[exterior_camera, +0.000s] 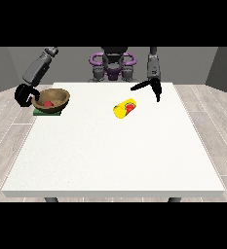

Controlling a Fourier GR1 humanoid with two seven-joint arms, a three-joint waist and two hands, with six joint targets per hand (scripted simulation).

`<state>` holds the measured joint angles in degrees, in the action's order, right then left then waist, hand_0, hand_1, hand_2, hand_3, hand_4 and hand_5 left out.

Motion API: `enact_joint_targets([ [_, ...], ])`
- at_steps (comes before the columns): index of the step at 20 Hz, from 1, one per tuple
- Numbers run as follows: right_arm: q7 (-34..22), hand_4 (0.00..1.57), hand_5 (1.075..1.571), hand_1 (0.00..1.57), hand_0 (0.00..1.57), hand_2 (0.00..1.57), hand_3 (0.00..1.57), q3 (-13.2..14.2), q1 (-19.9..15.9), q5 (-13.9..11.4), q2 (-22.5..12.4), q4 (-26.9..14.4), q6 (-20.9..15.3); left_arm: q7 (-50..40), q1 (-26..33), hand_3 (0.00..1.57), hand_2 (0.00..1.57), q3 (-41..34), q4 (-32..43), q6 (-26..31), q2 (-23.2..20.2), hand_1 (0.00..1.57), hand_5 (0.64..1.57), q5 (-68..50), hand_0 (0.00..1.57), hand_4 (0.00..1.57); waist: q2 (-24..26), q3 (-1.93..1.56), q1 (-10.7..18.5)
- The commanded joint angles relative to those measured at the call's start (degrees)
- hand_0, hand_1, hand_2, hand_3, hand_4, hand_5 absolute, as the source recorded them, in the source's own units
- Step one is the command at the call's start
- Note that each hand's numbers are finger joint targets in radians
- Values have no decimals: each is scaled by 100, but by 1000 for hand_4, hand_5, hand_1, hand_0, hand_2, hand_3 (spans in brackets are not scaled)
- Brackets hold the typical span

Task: Pick the cup and pour the ball into the bowl, then pick the bowl and place it on the pad

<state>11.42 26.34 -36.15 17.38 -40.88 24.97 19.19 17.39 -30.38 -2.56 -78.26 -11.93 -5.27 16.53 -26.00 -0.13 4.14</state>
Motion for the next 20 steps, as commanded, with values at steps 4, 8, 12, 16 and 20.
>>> enact_joint_targets([
  [4,299,1027,1571,1571,1571,1571,343,41,-283,-152,-456,-476,110,-517,214,0,0,285,-1061,80,-7,0,1564,132,0,0,-332,-1,105],
  [8,154,1007,1571,1571,1571,1571,212,155,-642,-18,-463,-597,98,-904,-84,0,0,181,-1212,-53,-66,0,1563,258,0,0,-411,0,-71],
  [12,-314,765,1568,1571,1571,1571,0,275,-533,193,-695,-662,452,-681,244,0,0,29,-889,70,-36,0,1566,-18,0,0,60,10,-214],
  [16,-112,735,1571,1571,1571,1571,815,133,-99,23,-552,-857,503,-825,753,0,0,159,-1435,398,-113,0,1566,-184,0,0,211,5,12],
  [20,86,711,1570,1571,1571,1571,927,-89,-350,-209,-361,-659,146,-869,428,0,0,215,-1404,229,1,0,1566,-54,0,0,-42,6,4],
])
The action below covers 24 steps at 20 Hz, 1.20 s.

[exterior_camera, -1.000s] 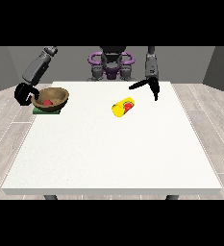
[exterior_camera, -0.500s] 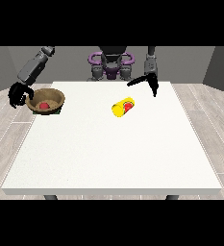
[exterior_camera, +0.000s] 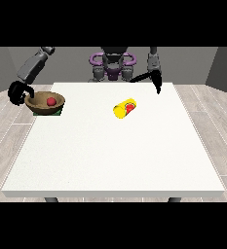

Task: Pick the cup and pour the ball into the bowl, then pick the bowl and place it on the pad

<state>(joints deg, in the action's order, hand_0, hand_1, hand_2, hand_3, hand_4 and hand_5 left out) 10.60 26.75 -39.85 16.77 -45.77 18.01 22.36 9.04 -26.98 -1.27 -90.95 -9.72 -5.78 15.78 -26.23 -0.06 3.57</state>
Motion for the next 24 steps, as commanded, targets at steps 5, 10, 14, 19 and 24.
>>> enact_joint_targets([
  [5,88,654,1552,1571,1571,1571,1318,-352,146,-432,-134,-85,-58,-105,87,0,0,101,-432,-67,66,0,1565,77,0,0,-251,-4,-8],
  [10,60,0,1506,359,359,512,616,-337,-23,-591,-646,-101,-626,-558,-38,0,0,142,-860,-82,62,0,1565,151,0,0,-410,-8,-86],
  [14,-167,0,1487,0,0,405,238,-230,-176,-500,-703,-122,-832,-154,171,0,0,-27,-718,161,-136,0,1565,-86,0,0,-345,1,114],
  [19,-293,0,1492,0,0,326,275,-340,-159,-600,-844,-165,-462,-641,277,0,0,55,-1068,167,-51,0,1568,-69,0,0,-74,-1,-88],
  [24,-845,0,1501,0,0,269,257,-102,-451,-302,-1578,-82,332,-325,545,0,0,-4,-661,113,3,0,1569,-91,0,0,209,6,-206],
])
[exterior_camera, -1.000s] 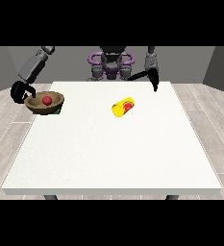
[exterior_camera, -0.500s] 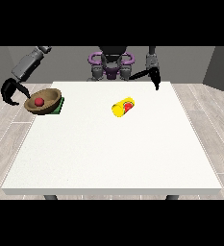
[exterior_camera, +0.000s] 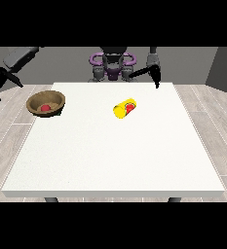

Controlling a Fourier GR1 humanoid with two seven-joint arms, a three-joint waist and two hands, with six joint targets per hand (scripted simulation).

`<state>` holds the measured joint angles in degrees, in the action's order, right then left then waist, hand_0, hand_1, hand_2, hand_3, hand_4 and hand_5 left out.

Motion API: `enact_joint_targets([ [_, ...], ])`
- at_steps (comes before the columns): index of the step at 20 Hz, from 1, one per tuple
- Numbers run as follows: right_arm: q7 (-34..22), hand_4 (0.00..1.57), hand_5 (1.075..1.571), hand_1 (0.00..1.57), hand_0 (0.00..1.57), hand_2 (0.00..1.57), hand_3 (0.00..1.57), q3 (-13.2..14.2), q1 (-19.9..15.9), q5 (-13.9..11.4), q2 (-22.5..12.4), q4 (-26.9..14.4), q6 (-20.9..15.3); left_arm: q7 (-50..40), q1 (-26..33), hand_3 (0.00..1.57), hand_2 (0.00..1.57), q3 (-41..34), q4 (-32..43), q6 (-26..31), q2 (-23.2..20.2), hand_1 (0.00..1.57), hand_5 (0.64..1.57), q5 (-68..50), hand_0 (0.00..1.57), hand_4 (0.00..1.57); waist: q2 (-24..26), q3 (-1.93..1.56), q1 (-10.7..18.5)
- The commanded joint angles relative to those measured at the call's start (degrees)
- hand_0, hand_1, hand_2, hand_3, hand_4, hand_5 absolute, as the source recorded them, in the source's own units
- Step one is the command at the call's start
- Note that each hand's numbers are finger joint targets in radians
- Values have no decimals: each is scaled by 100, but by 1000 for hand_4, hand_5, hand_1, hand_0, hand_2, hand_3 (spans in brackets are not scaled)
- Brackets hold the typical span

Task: Pick the cup and pour the ball into the bowl, then pick the bowl and place it on the pad

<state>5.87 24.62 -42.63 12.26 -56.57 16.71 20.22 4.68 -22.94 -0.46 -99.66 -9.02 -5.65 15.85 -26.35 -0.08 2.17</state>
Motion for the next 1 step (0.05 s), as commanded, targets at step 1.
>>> enact_joint_targets([
  [1,-482,0,1503,0,0,189,288,114,-159,214,-374,82,672,172,265,0,0,-23,457,-11,73,0,1569,-26,0,0,575,12,-93],
])
